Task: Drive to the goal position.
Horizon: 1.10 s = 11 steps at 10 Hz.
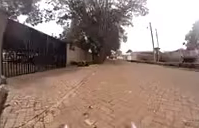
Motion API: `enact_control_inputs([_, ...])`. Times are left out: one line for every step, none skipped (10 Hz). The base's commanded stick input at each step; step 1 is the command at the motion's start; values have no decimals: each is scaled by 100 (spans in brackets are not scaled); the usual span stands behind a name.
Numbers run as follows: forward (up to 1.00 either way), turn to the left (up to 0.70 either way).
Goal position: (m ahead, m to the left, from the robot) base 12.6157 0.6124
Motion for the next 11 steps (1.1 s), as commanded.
enact_control_inputs([70, 0])
enact_control_inputs([70, 0])
enact_control_inputs([70, 0])
enact_control_inputs([70, 0])
enact_control_inputs([70, 0])
enact_control_inputs([70, -4])
enact_control_inputs([70, -20])
enact_control_inputs([70, -35])
enact_control_inputs([70, -35])
enact_control_inputs([70, -35])
enact_control_inputs([70, -35])
